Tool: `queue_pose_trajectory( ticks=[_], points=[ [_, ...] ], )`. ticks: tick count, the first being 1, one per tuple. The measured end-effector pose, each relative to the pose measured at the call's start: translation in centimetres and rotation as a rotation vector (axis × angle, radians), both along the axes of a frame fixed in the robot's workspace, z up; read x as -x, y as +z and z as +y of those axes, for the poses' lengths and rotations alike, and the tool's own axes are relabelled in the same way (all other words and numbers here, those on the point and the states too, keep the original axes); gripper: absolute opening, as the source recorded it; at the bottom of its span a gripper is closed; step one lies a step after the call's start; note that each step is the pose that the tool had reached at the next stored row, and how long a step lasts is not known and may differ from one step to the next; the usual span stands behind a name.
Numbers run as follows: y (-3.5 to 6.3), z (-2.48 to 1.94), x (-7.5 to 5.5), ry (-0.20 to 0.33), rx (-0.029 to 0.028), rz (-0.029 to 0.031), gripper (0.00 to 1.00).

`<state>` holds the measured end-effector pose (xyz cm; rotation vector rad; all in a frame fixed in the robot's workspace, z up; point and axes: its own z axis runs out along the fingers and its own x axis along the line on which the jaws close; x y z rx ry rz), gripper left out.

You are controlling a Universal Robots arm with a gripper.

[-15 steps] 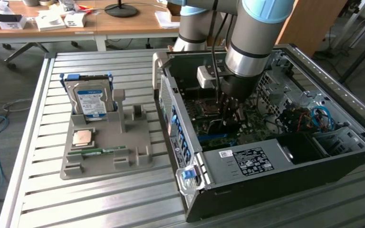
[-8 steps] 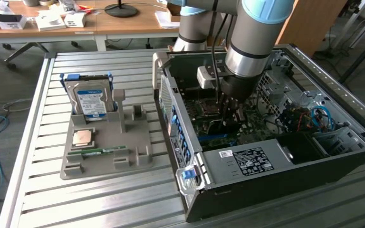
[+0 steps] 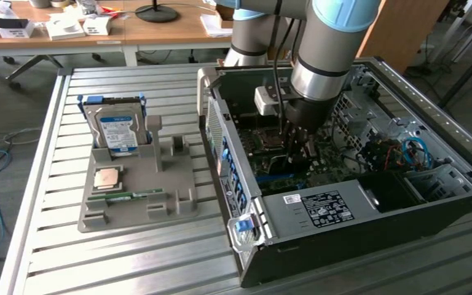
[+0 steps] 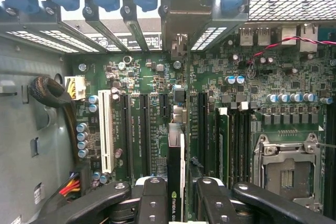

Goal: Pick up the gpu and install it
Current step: 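Insert the gpu into the slot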

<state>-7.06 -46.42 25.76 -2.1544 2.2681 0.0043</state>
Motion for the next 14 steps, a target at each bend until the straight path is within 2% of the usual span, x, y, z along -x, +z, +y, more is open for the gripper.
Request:
queue_pose_trajectory(
  ticks=[12,13,14],
  points=[
    [0.0,0.09,0.0,0.006,-0.0007,0.0001,0.26],
    [0.0,0.09,0.01,0.007,-0.0033,0.0001,0.26],
    [0.0,0.09,0.0,0.009,-0.0097,0.0,0.26]
  ],
)
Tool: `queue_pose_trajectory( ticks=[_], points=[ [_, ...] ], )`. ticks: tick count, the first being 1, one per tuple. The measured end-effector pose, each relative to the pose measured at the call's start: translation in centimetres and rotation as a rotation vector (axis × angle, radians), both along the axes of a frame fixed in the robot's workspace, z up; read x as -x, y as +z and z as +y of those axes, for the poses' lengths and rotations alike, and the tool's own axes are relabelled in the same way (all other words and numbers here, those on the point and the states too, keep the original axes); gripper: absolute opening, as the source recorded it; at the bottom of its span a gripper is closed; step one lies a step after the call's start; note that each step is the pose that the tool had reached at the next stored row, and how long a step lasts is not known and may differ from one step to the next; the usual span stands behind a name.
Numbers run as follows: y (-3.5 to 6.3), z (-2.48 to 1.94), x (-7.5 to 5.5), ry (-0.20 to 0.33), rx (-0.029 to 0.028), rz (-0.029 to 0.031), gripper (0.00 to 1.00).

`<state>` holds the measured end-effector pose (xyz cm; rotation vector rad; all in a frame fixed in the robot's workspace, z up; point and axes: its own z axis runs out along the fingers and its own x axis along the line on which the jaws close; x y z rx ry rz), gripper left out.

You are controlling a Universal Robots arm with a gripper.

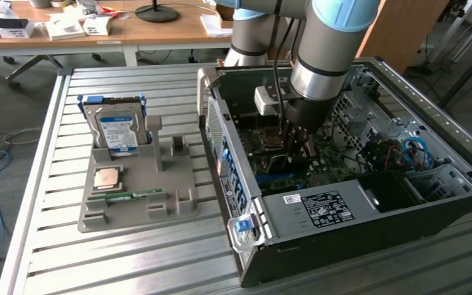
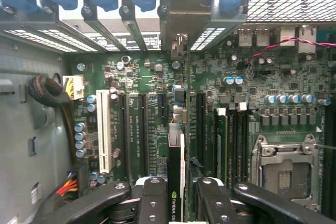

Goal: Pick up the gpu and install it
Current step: 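Insert the gpu into the slot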

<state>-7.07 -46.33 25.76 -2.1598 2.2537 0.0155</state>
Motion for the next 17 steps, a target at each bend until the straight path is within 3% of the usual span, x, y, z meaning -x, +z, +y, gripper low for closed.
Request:
queue_pose_trajectory(
  ticks=[2,5,9,15,17],
  points=[
    [0.01,-0.01,0.0,0.003,-0.0176,0.0001,0.26],
    [0.0,0.0,0.0,0.004,-0.0187,0.0,0.26],
    [-0.01,0.0,-0.01,0.004,-0.014,-0.0001,0.26],
    [0.0,0.0,-0.01,0.004,0.0,0.0001,0.26],
    [0.0,-0.01,-0.01,0.004,0.0018,0.0002,0.26]
  ],
)
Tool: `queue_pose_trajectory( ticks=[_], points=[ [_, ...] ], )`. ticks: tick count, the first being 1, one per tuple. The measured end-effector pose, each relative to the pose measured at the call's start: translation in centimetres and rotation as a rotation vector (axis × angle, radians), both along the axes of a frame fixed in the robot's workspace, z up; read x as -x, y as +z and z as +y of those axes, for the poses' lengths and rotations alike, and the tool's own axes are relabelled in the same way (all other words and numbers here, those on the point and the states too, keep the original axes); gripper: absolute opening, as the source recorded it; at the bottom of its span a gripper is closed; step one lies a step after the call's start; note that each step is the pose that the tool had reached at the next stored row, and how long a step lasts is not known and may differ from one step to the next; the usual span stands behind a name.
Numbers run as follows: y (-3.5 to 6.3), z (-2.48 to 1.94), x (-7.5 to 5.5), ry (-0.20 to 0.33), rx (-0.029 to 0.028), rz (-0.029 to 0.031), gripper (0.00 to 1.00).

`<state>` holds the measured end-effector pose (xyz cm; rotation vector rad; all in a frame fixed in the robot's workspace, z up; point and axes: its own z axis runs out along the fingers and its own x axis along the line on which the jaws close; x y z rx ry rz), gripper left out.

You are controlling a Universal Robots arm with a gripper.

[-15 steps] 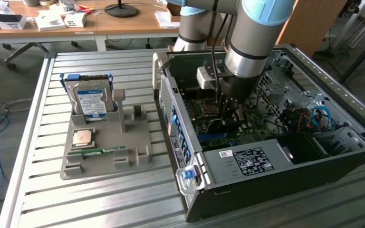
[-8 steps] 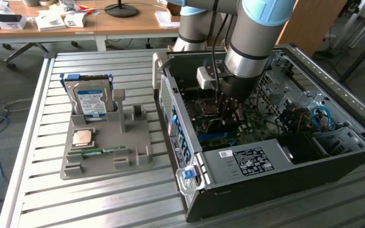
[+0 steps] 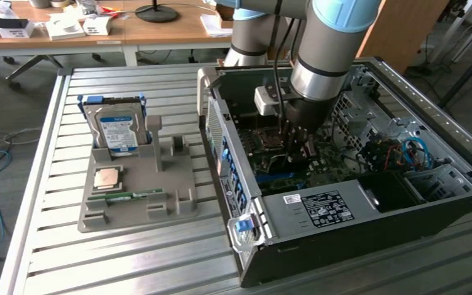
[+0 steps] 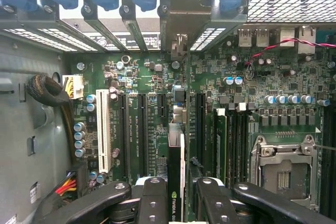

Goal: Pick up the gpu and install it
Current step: 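Insert the gpu into the slot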

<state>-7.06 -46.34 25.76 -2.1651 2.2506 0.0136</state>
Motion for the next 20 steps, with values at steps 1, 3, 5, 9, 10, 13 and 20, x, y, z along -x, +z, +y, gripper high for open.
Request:
queue_pose_trajectory(
  ticks=[1,3,5,9,10,13,20],
  points=[
    [0.0,0.0,0.0,0.0,0.0,-0.0001,0.26],
    [0.0,0.0,0.0,0.0,0.0,-0.0001,0.26],
    [-0.03,0.01,0.0,0.0,-0.0019,-0.0001,0.26],
    [-0.04,0.0,0.0,0.0,-0.0024,-0.0001,0.26],
    [-0.05,0.0,0.0,0.0,-0.0022,0.0,0.26],
    [-0.19,0.0,0.0,0.0,-0.0023,-0.0001,0.26],
    [-0.24,0.01,0.0,0.004,-0.0028,-0.0001,0.26]
  ],
)
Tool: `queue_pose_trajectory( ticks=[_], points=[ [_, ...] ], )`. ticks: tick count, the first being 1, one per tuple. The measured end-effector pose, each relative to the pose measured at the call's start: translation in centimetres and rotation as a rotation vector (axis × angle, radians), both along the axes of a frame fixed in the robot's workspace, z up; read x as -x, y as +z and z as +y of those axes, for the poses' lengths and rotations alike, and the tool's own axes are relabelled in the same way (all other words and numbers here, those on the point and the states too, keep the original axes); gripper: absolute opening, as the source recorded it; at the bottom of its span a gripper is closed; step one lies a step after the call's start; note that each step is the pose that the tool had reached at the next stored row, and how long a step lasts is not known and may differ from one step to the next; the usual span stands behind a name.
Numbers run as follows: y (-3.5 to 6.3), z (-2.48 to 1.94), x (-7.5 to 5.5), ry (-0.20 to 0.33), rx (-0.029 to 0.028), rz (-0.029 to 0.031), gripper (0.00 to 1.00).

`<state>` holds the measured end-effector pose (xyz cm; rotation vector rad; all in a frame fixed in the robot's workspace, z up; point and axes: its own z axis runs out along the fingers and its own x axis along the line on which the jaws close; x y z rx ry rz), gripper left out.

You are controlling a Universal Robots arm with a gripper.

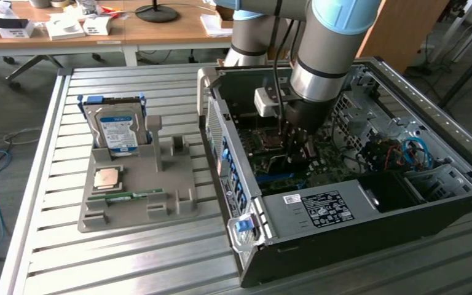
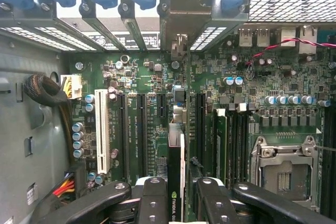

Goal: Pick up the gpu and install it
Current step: 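Insert the gpu into the slot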

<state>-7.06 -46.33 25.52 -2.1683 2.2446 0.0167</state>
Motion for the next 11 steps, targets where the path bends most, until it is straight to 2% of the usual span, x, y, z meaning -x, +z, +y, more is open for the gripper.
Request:
queue_pose_trajectory(
  ticks=[11],
  points=[
    [-0.04,0.06,0.0,0.009,0.0001,0.0,0.26]
  ],
)
